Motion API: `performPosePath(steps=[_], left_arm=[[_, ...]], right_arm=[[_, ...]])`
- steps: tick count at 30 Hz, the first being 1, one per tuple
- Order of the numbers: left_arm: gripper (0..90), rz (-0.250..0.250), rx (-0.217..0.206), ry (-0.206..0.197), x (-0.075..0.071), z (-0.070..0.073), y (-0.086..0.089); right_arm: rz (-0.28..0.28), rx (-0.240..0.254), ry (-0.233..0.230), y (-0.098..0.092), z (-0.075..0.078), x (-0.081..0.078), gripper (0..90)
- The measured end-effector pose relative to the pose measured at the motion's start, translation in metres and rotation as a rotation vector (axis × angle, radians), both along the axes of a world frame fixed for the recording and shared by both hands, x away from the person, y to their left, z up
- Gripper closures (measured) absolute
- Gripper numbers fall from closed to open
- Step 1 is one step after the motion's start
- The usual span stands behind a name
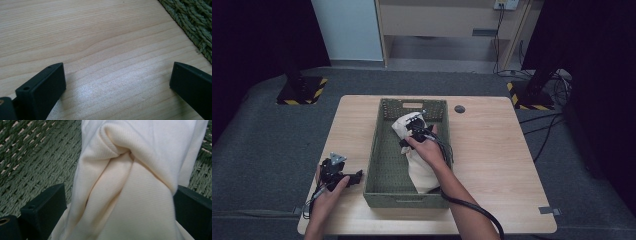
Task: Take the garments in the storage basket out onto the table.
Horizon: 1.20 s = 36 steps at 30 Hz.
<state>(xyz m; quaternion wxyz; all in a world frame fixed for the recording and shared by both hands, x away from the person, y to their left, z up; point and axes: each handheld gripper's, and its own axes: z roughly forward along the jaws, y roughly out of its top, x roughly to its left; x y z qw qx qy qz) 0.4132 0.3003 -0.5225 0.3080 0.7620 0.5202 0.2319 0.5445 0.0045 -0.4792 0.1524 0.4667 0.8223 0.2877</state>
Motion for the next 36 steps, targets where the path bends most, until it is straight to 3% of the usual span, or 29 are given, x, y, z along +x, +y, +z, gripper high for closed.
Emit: performPosePath(steps=[14, 17, 25, 29, 36], left_arm=[[0.0, 0.000, 0.000, 0.000, 0.000, 0.000, 0.000], [0.0, 0.000, 0.000, 0.000, 0.000, 0.000, 0.000], [0.0, 0.000, 0.000, 0.000, 0.000, 0.000, 0.000], [0.0, 0.000, 0.000, 0.000, 0.000, 0.000, 0.000], [0.0, 0.000, 0.000, 0.000, 0.000, 0.000, 0.000]], right_arm=[[-0.010, -0.004, 0.035, -0.002, -0.010, 0.003, 4.9], [-0.007, -0.006, 0.042, -0.002, -0.010, 0.003, 10.0], [0.017, -0.025, 0.043, -0.004, -0.001, 0.001, 42.7], [0.024, -0.024, 0.035, -0.004, 0.007, -0.003, 49.3], [0.019, -0.003, 0.010, -0.007, 0.015, -0.007, 53.5]])
